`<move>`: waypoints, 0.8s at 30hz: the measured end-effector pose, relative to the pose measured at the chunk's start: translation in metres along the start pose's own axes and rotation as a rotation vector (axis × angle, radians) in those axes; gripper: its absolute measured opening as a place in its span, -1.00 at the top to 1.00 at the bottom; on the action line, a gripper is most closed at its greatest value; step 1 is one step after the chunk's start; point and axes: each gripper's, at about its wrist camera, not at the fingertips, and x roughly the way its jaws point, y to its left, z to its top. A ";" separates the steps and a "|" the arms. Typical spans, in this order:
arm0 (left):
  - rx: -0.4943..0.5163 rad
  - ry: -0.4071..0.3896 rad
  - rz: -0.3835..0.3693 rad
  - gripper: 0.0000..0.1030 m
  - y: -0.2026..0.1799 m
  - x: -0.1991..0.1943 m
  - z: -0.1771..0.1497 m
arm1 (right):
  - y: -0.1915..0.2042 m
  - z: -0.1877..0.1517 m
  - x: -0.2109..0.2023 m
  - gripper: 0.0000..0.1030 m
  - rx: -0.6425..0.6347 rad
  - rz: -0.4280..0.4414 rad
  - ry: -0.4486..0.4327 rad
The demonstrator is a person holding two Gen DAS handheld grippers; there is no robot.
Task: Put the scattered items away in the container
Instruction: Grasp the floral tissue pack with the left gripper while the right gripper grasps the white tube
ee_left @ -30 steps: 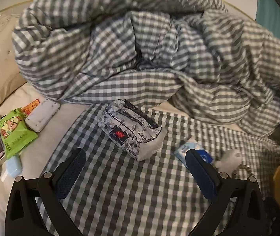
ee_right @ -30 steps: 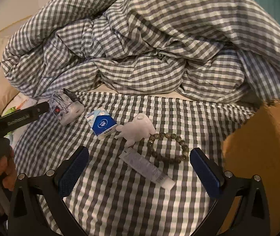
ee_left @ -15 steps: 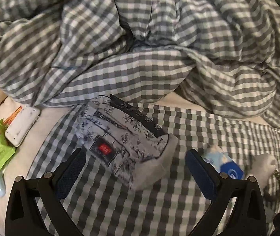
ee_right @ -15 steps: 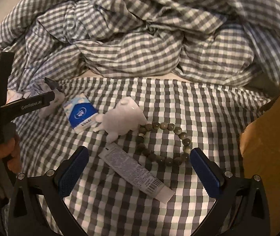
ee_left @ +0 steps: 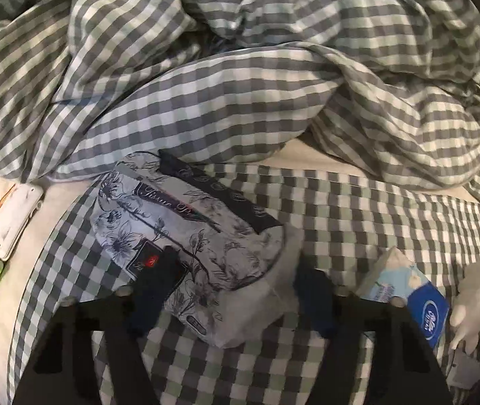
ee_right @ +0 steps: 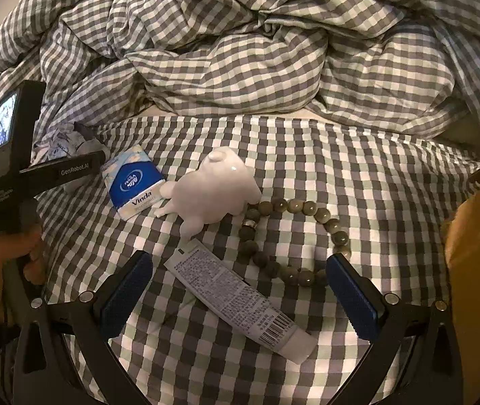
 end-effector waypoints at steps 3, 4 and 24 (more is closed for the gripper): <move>0.030 -0.015 -0.013 0.27 -0.006 -0.005 -0.001 | 0.000 -0.002 0.004 -0.99 -0.003 0.005 0.011; 0.030 -0.020 -0.017 0.35 -0.006 -0.007 -0.001 | 0.000 -0.003 0.006 -0.99 0.000 0.009 0.016; -0.056 -0.085 -0.094 0.52 0.031 -0.071 0.003 | 0.000 -0.025 0.004 0.39 -0.036 0.016 0.059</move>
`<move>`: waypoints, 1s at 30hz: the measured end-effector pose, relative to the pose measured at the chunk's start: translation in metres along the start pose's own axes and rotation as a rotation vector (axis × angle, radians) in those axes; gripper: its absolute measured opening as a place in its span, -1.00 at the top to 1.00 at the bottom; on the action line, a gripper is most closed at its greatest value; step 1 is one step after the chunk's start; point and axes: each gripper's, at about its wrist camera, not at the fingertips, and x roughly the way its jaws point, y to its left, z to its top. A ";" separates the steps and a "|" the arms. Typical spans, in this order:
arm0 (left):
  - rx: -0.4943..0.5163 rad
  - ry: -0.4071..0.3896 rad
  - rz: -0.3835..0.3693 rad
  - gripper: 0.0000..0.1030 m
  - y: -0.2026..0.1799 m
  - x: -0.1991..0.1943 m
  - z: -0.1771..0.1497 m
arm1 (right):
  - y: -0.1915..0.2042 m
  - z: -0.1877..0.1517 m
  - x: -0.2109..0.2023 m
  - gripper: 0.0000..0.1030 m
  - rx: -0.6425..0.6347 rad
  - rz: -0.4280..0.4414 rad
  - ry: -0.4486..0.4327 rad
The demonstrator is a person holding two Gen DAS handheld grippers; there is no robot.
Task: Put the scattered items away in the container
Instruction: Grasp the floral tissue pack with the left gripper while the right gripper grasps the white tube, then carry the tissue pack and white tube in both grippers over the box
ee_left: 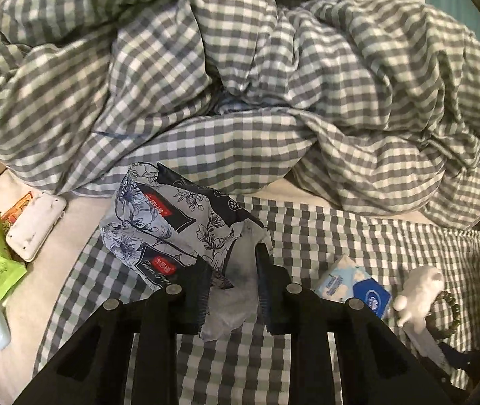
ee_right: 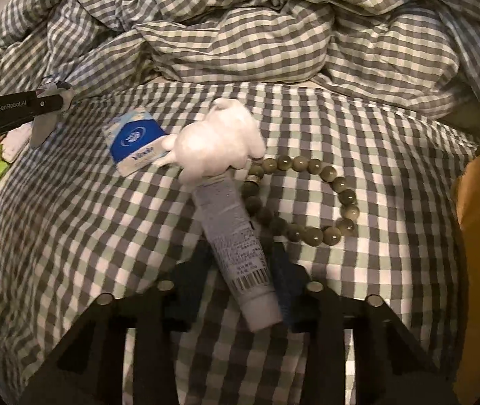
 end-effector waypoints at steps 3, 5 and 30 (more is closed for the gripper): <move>0.002 -0.011 -0.003 0.52 0.001 -0.010 0.002 | 0.005 -0.001 -0.004 0.46 -0.010 0.011 -0.001; 0.004 -0.016 -0.006 0.52 -0.002 -0.012 0.002 | 0.007 -0.003 -0.008 0.46 -0.009 0.022 -0.003; 0.035 -0.174 -0.079 0.52 -0.029 -0.184 0.019 | 0.018 0.005 -0.180 0.47 -0.005 0.052 -0.256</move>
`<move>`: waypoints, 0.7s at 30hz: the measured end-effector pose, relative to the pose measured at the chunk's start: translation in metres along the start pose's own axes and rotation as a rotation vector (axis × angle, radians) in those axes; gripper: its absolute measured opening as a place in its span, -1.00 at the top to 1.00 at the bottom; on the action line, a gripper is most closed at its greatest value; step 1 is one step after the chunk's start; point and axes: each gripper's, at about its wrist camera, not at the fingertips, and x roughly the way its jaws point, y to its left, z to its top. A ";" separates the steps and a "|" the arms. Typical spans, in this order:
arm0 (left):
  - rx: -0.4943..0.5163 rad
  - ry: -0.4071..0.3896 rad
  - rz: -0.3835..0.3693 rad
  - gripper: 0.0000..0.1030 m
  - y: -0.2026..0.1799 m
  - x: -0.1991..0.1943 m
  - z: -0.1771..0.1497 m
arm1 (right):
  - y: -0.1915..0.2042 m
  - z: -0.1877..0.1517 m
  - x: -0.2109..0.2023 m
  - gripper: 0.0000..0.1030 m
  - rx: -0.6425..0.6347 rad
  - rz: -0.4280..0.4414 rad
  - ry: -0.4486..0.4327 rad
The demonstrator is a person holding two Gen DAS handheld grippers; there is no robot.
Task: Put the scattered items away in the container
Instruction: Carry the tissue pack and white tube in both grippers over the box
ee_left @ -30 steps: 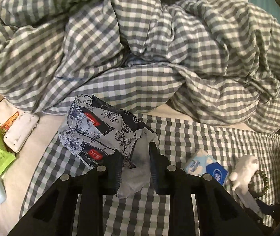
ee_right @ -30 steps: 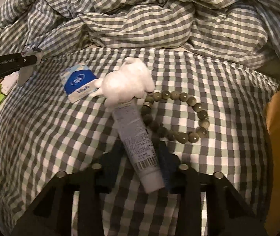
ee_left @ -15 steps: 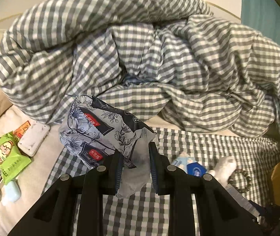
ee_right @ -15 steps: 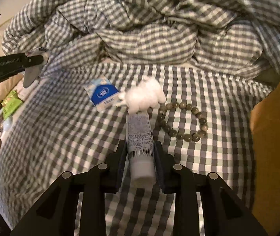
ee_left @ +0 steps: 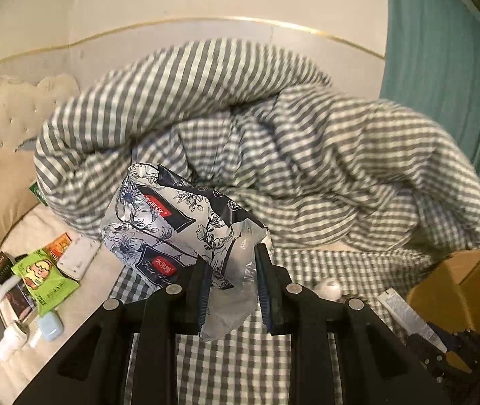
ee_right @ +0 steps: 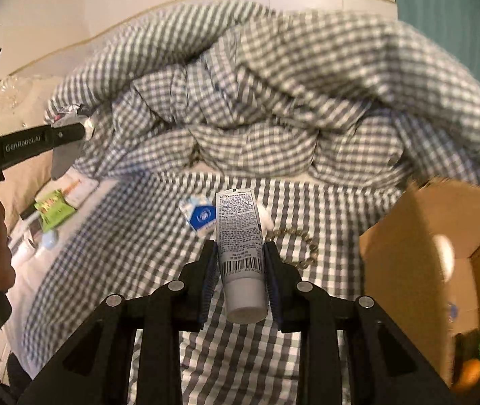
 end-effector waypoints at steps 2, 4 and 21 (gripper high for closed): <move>0.005 -0.016 -0.011 0.52 -0.005 -0.016 0.004 | 0.000 0.004 -0.019 0.47 -0.001 -0.004 -0.029; 0.015 -0.028 -0.022 0.52 -0.011 -0.031 0.007 | 0.000 0.007 -0.036 0.47 -0.002 -0.008 -0.052; 0.072 -0.125 -0.076 0.52 -0.054 -0.146 0.003 | -0.010 0.018 -0.159 0.47 0.005 -0.042 -0.221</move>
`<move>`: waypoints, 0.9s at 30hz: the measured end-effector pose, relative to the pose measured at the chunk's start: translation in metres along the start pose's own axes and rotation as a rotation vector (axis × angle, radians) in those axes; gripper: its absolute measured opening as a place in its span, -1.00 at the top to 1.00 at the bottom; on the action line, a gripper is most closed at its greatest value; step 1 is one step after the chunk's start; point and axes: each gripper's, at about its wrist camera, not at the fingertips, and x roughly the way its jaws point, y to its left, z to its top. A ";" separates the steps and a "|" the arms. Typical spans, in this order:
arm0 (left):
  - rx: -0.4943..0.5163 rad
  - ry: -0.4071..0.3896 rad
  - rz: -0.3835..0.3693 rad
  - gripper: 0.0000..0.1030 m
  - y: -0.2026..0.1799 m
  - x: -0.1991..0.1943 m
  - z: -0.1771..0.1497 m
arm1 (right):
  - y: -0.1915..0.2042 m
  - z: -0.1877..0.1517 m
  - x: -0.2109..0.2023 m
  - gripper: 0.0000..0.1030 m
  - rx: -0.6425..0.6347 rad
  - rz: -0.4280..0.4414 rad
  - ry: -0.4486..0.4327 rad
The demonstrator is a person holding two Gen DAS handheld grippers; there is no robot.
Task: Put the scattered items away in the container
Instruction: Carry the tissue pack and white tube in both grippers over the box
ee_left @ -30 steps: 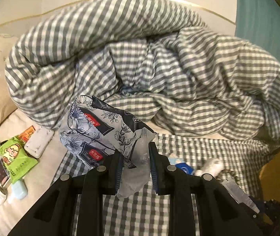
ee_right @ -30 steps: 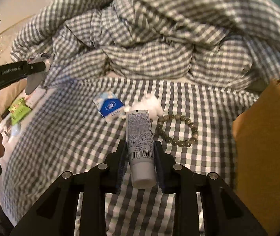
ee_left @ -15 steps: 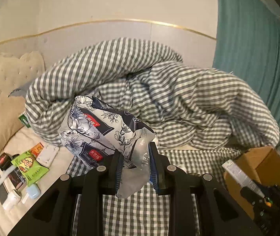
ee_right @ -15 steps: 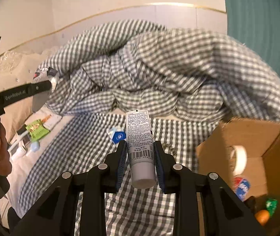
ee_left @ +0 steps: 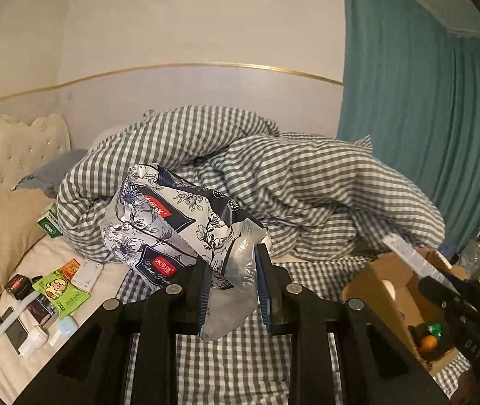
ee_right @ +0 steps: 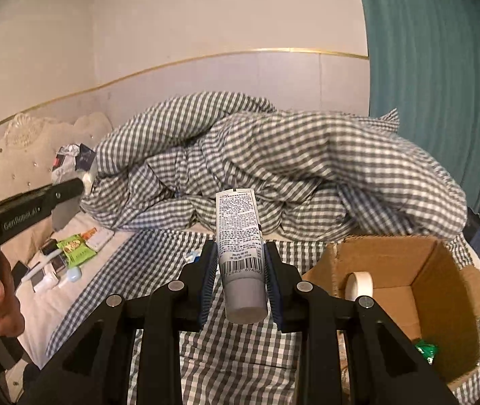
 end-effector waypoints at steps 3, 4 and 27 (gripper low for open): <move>0.010 -0.012 -0.014 0.52 -0.012 -0.014 -0.001 | -0.004 0.002 -0.017 0.47 0.005 -0.008 -0.026; 0.012 -0.015 -0.020 0.52 -0.016 -0.018 -0.001 | -0.007 0.002 -0.023 0.47 0.007 -0.011 -0.033; 0.099 -0.001 -0.180 0.52 -0.145 -0.030 -0.016 | -0.108 -0.003 -0.090 0.47 0.087 -0.155 -0.077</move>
